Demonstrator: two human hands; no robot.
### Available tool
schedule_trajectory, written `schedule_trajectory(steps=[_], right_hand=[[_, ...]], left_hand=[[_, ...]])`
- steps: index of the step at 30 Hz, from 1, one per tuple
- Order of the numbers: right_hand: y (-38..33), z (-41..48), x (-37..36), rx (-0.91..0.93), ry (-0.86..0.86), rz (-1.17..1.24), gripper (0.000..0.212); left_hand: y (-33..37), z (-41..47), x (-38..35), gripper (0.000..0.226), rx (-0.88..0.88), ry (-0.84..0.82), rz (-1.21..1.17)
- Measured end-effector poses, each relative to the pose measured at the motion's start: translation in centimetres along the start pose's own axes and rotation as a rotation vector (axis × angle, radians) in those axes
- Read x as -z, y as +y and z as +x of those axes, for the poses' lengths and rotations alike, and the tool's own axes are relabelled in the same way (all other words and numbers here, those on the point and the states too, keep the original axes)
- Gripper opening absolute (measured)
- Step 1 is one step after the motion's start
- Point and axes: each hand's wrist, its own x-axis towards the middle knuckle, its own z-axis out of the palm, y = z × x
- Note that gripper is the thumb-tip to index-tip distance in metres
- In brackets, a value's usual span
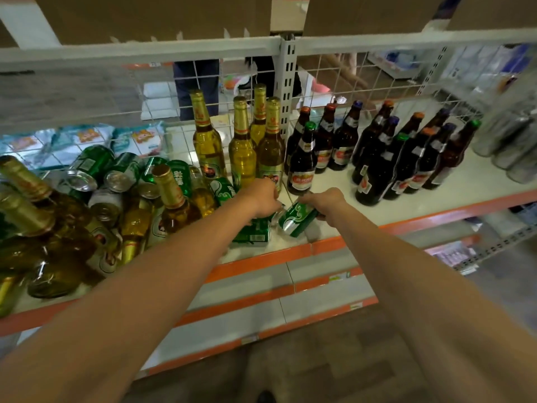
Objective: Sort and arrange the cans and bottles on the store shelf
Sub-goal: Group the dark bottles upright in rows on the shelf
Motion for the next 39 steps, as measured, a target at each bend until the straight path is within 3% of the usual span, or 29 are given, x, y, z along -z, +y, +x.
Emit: schedule_trajectory(steps=[5, 7, 11, 18, 22, 30, 36, 39], right_hand=[[-5.8, -5.6, 1.5, 0.312, 0.062, -0.29, 0.037], [-8.5, -8.4, 1.7, 0.429, 0.093, -0.307, 0.037], [-14.3, -15.4, 0.5, 0.603, 0.105, -0.285, 0.058], [-22.0, -28.1, -7.1, 0.838, 0.062, -0.303, 0.073], [-24.7, -33.7, -13.8, 0.936, 0.006, -0.332, 0.08], [-25.8, -44.3, -28.5, 1.089, -0.208, -0.36, 0.083], [-25.0, -49.6, -38.0, 1.106, -0.384, -0.438, 0.074], [-24.0, -50.3, -42.1, 1.093, -0.486, -0.472, 0.071]], left_hand=[[0.3, -2.7, 7.3, 0.034, -0.075, 0.049, 0.024], [-0.2, -4.4, 10.6, 0.035, -0.093, 0.105, 0.017], [-2.4, -9.3, 17.3, 0.041, -0.113, 0.212, 0.031], [-11.2, -20.1, 25.3, 0.036, -0.023, 0.38, 0.088], [-18.1, -26.7, 28.5, 0.049, 0.07, 0.441, 0.123], [-30.8, -39.0, 29.3, 0.069, 0.196, 0.479, -0.11], [-38.7, -44.5, 25.6, 0.051, 0.266, 0.518, -0.278], [-42.6, -45.1, 23.2, 0.065, 0.321, 0.605, -0.375]])
